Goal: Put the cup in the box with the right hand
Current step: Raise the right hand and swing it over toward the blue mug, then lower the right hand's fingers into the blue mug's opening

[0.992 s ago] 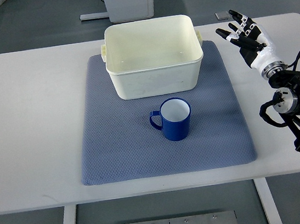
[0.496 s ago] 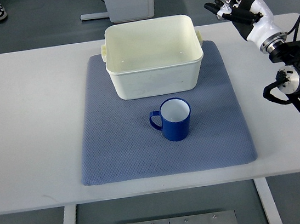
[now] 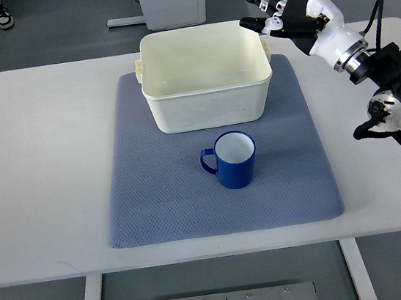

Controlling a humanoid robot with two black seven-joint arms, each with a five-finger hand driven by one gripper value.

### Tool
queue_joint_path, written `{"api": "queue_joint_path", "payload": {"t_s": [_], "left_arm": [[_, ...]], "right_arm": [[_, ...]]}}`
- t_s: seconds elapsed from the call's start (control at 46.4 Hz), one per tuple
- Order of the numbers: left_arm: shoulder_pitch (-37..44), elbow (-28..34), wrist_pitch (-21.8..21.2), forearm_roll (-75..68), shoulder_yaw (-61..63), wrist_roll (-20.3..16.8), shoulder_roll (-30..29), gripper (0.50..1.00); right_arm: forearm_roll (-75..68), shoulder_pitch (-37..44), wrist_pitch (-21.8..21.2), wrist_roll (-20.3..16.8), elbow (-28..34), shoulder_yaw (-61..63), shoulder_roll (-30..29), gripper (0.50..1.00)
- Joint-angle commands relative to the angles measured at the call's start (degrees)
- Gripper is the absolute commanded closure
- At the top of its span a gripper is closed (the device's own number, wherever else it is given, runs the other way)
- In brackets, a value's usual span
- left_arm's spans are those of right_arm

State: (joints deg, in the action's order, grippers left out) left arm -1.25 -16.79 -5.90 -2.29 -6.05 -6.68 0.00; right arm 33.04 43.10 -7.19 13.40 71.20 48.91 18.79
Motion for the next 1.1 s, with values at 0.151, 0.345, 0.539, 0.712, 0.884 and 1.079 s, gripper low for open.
{"api": "queue_joint_path", "payload": {"t_s": [0.151, 0.345, 0.539, 0.712, 0.884, 1.079], "left_arm": [[-0.06, 0.01, 0.01, 0.01, -0.02, 0.0, 0.0, 0.5], [0.02, 0.01, 0.01, 0.01, -0.02, 0.0, 0.0, 0.5], [0.02, 0.01, 0.01, 0.01, -0.02, 0.0, 0.0, 0.5], [0.02, 0.01, 0.01, 0.01, -0.02, 0.0, 0.0, 0.5], [0.02, 0.01, 0.01, 0.01, -0.02, 0.0, 0.0, 0.5], [0.02, 0.01, 0.01, 0.01, -0.02, 0.0, 0.0, 0.5]], "right_arm": [[0.62, -0.04, -3.01, 0.93, 2.1, -4.34, 1.96, 0.502], [1.23, 0.05, -4.15, 2.16, 3.25, -8.3, 3.01, 0.502], [5.27, -0.13, -4.77, 3.04, 3.77, -11.11, 3.01, 0.502], [6.77, -0.21, -4.77, 3.39, 3.6, -14.01, 2.84, 0.502], [7.91, -0.48, -4.68, 3.57, 3.42, -15.42, 2.75, 0.502], [8.35, -0.65, -4.42, 4.27, 2.72, -17.44, 2.84, 0.502]]}}
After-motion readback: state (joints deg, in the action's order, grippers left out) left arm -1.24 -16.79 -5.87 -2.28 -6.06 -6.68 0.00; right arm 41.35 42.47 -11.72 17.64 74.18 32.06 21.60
